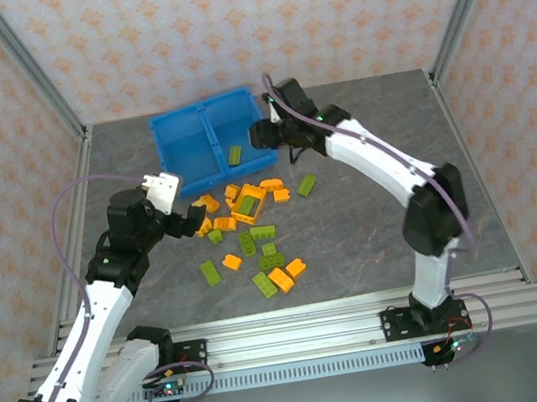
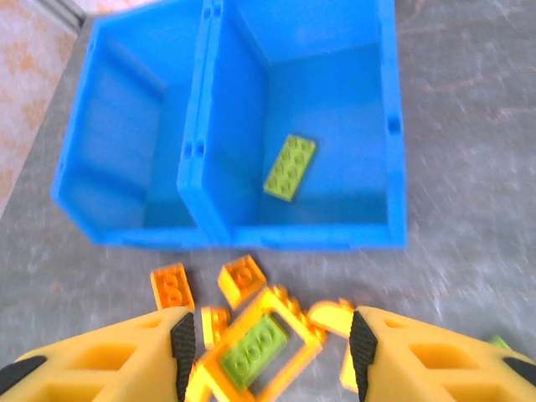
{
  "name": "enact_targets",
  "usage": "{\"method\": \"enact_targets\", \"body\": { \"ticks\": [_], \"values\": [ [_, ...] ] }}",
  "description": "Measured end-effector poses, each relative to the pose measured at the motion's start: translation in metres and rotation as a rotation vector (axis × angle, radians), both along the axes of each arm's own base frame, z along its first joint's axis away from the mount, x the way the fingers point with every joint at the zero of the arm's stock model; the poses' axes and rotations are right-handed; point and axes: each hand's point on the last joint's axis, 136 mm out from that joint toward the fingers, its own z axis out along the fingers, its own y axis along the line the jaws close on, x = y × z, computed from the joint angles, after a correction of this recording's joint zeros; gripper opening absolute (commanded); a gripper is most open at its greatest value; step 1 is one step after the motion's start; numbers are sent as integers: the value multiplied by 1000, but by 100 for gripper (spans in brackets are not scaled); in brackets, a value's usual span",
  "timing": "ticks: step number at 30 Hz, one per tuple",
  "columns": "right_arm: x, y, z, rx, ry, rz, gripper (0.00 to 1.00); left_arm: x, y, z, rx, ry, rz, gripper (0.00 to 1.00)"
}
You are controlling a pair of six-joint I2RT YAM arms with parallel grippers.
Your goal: Sort the legos into containers by color
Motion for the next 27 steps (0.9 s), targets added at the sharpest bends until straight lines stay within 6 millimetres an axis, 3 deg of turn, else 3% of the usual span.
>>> {"method": "enact_targets", "body": {
  "ticks": [3,7,12,15,20,27],
  "values": [
    [-34,-19,-14,-48,23,31,57,-1,-2,0,10,-4,-20,100],
    [-76,-33,-58,-150,119,97,61,-3,-10,-3,13,-3,-74,100],
    [-107,-43,-106,-241,255,159,71,-4,-20,-10,1,23,-138,100],
    [-102,-51,-123,-307,278,123,77,-5,-23,-12,-3,32,-153,100],
    [-72,-58,-147,-377,296,-37,87,-5,-24,-13,-8,36,-161,100],
    [-23,-66,-163,-315,318,-352,87,-6,-24,-13,-9,39,-161,100]
  ]
}}
